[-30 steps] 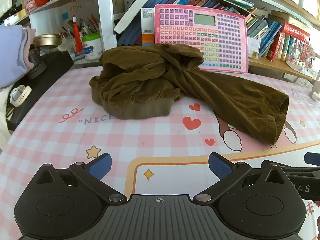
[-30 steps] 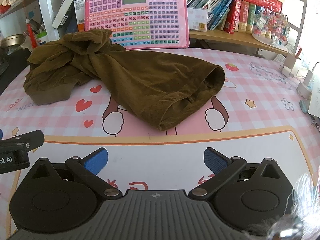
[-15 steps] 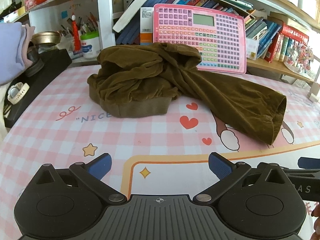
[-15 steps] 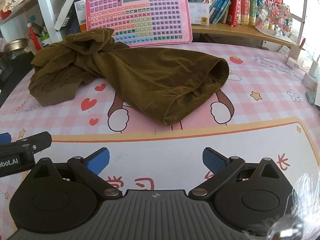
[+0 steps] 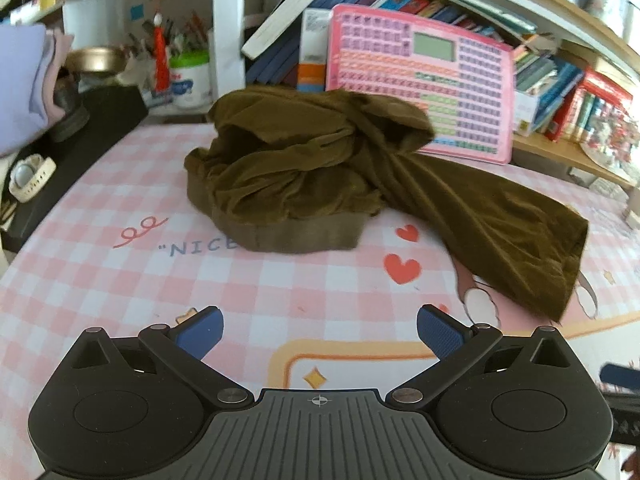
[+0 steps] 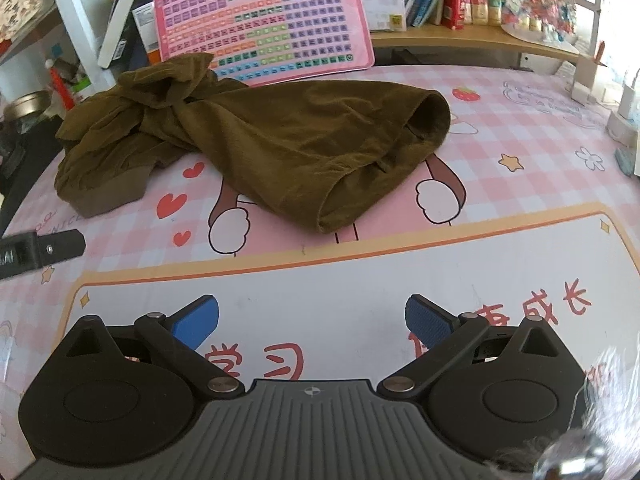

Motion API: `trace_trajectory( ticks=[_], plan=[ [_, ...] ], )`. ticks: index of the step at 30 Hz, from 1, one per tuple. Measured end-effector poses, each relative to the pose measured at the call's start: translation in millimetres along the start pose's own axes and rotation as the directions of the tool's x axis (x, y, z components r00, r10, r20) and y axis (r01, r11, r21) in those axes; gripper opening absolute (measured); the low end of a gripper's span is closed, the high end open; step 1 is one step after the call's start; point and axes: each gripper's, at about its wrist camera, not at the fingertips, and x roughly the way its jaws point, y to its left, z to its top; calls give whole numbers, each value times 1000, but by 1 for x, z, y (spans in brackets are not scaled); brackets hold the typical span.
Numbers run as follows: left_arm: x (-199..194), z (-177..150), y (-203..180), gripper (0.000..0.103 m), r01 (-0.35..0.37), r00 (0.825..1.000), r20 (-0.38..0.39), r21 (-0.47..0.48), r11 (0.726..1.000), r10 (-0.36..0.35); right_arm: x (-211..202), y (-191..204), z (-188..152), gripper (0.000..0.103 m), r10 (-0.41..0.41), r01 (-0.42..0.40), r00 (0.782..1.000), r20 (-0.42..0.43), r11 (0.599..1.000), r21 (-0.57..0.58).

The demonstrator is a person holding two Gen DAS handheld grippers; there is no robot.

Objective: Fold clothes
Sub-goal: 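Grasp the brown garment's bunched end with the left tool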

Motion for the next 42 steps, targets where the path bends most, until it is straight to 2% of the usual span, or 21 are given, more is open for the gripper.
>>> trace_trajectory(
  ticks=[4,8,10,11,13,22,24,25,26,27,29,30,32,33,36,38,40,42],
  plan=[
    [15,12,8,103,-25,1000,7,12,1000,25,0,1,0,101,39,-39,999,-9,999,4],
    [26,24,15,103,-2,999,42,4,1000,1,0,6,-1,101,78,-78,997,-28,997,7],
    [33,30,16,98,-5,998,61,9,1000,4,-1,8,-1,95,83,-83,996,-35,997,6],
    [37,34,17,96,-9,998,69,12,1000,8,-1,9,-2,86,72,-72,997,-35,997,5],
    [47,43,20,94,-16,996,82,15,1000,15,-3,10,-3,77,48,-48,998,-32,999,2],
    [91,72,29,92,-2,997,81,-1,1000,2,-18,13,-16,76,-7,7,1000,-23,1000,5],
    [99,74,29,76,-6,997,73,10,1000,5,-22,11,-20,76,-30,31,999,-22,999,15],
    [101,74,28,62,-11,997,74,16,1000,10,-24,10,-22,76,-41,41,999,-21,999,23],
    [100,75,28,40,-8,997,83,17,1000,7,-27,7,-23,76,-50,50,999,-19,998,34],
    [95,77,29,37,1,995,95,10,1000,-2,-29,5,-24,76,-58,58,998,-16,997,48],
    [83,81,30,18,22,992,124,-6,1000,-21,-33,-1,-24,76,-71,72,997,-9,995,70],
    [69,83,27,7,39,986,164,-12,999,-36,-35,-3,-23,76,-71,71,997,-1,994,77],
    [31,86,14,6,57,961,269,45,997,-68,-38,-8,-18,76,-66,64,998,26,995,78],
    [14,79,1,6,67,946,308,119,991,-101,-40,-11,-16,76,-63,60,997,40,995,78],
    [-36,57,-38,3,75,892,399,333,940,-213,-47,-25,-9,76,-55,47,995,78,995,93],
    [-49,32,-60,0,107,891,358,431,896,-279,-53,-37,-8,76,-49,39,995,92,993,111],
    [-53,6,-73,0,172,908,270,455,874,-319,-58,-52,-9,77,-38,25,994,99,991,132],
    [-56,-18,-78,0,214,928,194,422,881,-318,-59,-62,-12,77,-28,15,996,86,990,142]
  ],
)
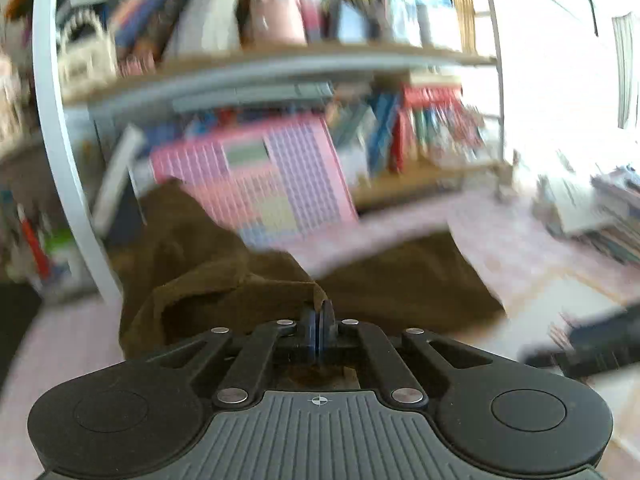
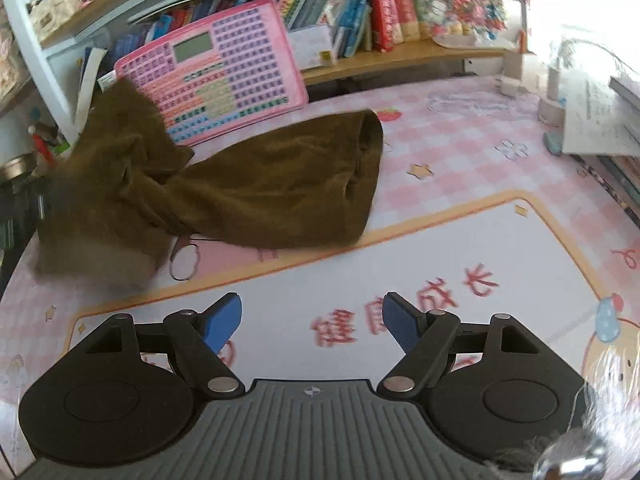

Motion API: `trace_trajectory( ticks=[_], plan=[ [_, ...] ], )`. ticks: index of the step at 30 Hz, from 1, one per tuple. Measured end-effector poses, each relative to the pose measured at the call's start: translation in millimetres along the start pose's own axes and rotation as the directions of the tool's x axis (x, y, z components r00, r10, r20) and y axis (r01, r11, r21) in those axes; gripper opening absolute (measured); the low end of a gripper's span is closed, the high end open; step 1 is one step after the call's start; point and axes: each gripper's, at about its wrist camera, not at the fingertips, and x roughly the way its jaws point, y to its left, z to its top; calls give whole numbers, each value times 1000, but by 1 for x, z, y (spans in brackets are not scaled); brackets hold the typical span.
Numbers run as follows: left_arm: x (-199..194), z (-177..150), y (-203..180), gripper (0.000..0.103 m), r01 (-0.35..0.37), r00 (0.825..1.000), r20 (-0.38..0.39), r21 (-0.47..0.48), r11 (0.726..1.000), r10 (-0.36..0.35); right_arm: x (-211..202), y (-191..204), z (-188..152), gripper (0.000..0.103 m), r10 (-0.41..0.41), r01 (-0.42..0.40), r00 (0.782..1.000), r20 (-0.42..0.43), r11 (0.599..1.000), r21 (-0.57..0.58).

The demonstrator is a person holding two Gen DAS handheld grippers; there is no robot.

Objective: Fold clothes
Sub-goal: 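Grasp the brown garment's bunched end with the left tool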

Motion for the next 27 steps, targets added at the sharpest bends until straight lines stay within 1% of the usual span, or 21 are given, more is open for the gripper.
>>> trace_trajectory(
  ticks=[2,4,7,9,12,14,16,19,25,26,27],
  plan=[
    [-6,-15,-6,2,17,998,-53,-70,997,-21,0,-9,-2,77,12,-12,1000,-19,1000,1],
    [-13,-23,-5,6,11,996,-83,-147,989,-23,0,-14,-4,77,29,-29,999,-34,1000,-8],
    [-24,-26,-5,7,-44,995,-94,-200,979,25,0,-17,-6,77,61,-62,997,-50,998,-25],
    [-25,-27,-2,9,-75,993,-109,-208,975,53,-1,-16,-7,77,85,-87,995,-56,995,-41],
    [-26,-29,-5,30,-134,986,-126,-217,967,108,-1,-14,-8,77,116,-120,991,-68,991,-61],
    [-29,-30,-7,64,-173,980,-133,-219,960,147,0,-13,-9,77,132,-137,988,-77,988,-71],
    [-31,-29,-11,73,-165,981,-129,-195,967,142,0,-12,-9,77,144,-150,986,-80,986,-76],
    [-24,-27,-19,74,-146,982,-144,-139,980,125,-1,-13,-8,77,153,-159,985,-81,984,-76],
    [14,-23,-32,74,-159,967,-206,-23,987,151,-3,-15,-7,77,162,-166,984,-75,984,-58],
    [20,-22,-33,67,-159,965,-216,-17,987,151,-4,-16,-7,77,166,-170,983,-74,984,-54],
    [22,-19,-26,47,-146,966,-224,-69,987,127,-5,-16,-7,77,176,-179,982,-74,983,-45]
  ],
)
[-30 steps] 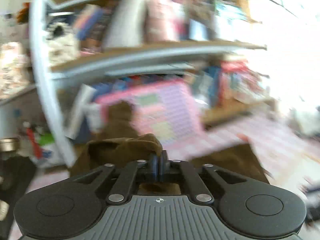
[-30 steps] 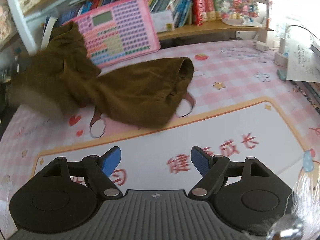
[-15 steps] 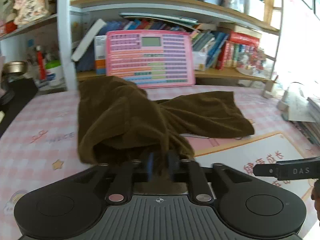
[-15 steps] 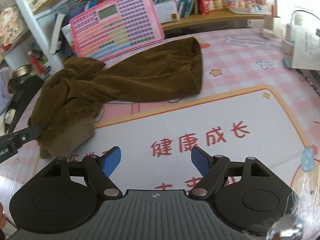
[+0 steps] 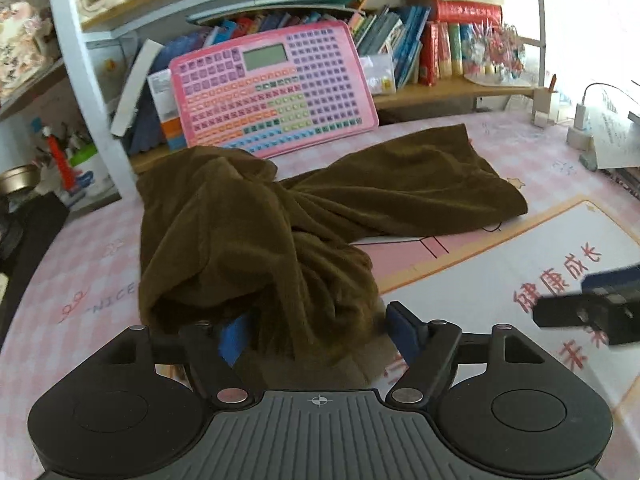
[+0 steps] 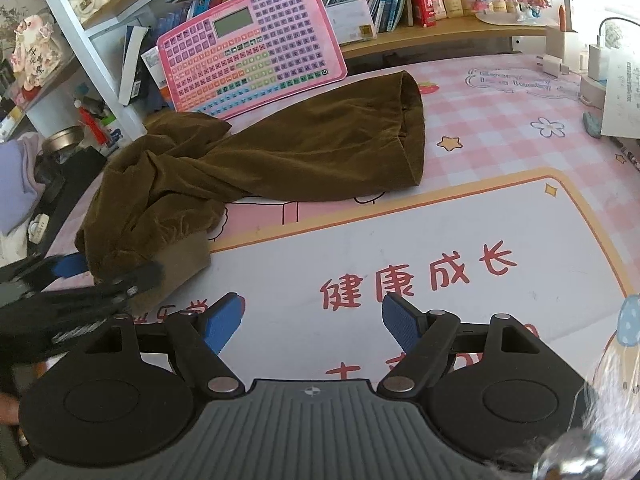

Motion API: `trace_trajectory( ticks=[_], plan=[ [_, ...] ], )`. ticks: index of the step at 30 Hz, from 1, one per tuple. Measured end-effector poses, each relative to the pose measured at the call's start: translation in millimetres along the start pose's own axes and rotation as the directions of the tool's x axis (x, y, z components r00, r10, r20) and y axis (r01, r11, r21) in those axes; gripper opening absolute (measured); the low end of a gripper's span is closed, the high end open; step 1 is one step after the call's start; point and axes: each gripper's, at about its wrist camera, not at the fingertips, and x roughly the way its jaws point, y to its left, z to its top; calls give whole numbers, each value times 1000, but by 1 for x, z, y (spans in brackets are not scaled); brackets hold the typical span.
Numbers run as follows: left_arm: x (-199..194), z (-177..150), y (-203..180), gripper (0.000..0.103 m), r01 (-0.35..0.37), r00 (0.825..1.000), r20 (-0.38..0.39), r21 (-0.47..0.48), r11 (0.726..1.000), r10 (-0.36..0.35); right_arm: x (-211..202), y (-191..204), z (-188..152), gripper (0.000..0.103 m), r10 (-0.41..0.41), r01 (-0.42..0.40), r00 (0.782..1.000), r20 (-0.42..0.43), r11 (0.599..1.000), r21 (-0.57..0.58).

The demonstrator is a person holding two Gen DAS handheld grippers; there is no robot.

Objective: Fold clothes
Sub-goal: 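Grasp the brown garment's bunched end with the left tool, then lift the garment with the left tool while the right tool grasps its cuff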

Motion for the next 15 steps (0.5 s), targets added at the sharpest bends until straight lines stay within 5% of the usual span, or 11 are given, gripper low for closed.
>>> trace_trajectory(
  ticks=[1,3,6,10,13,15],
  plan=[
    [2,4,7,19,24,1000,-9,-48,999,-24,-1,0,0,77,12,-12,1000,1,1000,10],
    [5,12,20,14,74,997,-19,-148,986,-78,-3,-1,1,77,60,-60,998,2,997,45],
    [-16,20,40,13,210,977,42,-294,932,-207,-2,-7,5,79,198,-195,980,-3,966,170],
    [-35,15,61,15,409,909,118,-433,803,-400,12,-16,7,80,406,-375,914,15,830,413],
    [-24,2,62,24,343,928,11,-420,840,-373,27,-20,5,81,503,-433,863,35,704,564],
    [-27,-5,62,41,299,943,-20,-383,874,-331,34,-18,2,80,520,-427,854,29,667,610]
  ],
)
